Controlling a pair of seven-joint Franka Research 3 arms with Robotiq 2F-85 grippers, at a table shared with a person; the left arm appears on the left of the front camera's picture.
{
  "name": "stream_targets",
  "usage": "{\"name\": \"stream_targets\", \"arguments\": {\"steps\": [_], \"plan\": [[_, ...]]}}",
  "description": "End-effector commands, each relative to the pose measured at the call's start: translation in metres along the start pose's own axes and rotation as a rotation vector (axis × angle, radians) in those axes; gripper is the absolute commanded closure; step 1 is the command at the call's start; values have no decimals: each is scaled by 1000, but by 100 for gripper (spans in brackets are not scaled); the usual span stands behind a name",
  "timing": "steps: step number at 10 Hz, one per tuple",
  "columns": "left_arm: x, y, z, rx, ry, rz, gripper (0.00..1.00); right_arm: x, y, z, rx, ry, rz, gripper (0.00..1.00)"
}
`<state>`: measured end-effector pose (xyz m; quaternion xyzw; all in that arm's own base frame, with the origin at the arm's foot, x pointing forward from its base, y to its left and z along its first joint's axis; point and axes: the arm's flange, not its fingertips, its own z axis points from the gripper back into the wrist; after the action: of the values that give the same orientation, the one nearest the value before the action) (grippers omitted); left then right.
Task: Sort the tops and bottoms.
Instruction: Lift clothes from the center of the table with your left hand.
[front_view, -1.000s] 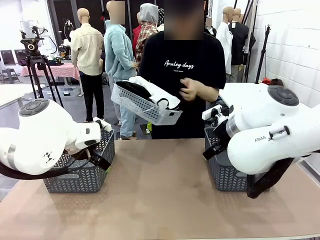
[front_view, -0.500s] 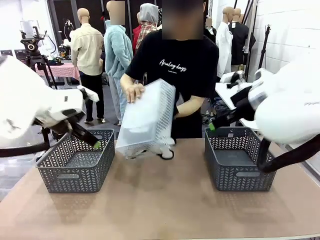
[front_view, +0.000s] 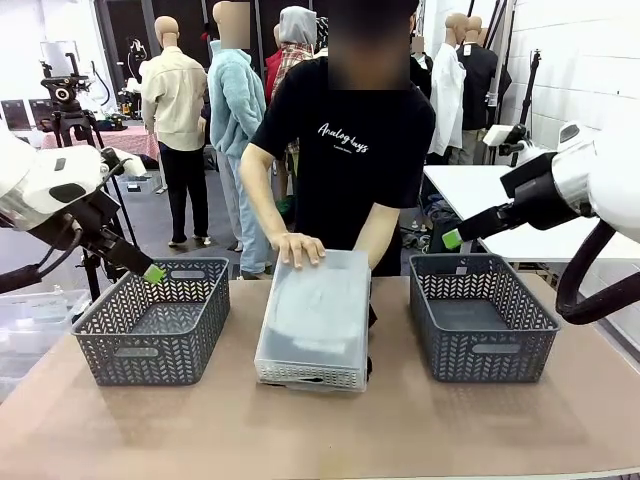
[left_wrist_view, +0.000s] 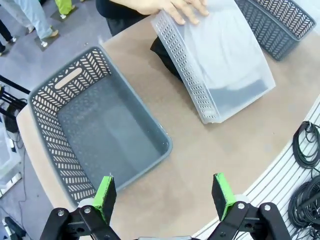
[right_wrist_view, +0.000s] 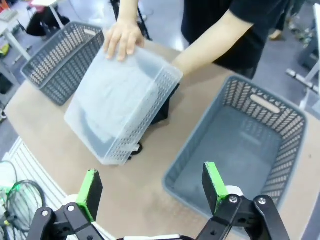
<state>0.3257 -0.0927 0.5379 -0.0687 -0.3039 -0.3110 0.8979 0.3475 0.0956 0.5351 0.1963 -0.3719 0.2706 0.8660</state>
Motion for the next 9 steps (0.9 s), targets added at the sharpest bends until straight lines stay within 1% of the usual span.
{"name": "stream_targets", "arguments": {"steps": [1,2,9], "plan": [[-1,3,-15,-33,11,-12,0,-38,-1,-20,62,29,17,0],[0,0,0,0,0,0,0,0,0,0,0,0,0,0],[0,0,0,0,0,0,0,0,0,0,0,0,0,0]]}}
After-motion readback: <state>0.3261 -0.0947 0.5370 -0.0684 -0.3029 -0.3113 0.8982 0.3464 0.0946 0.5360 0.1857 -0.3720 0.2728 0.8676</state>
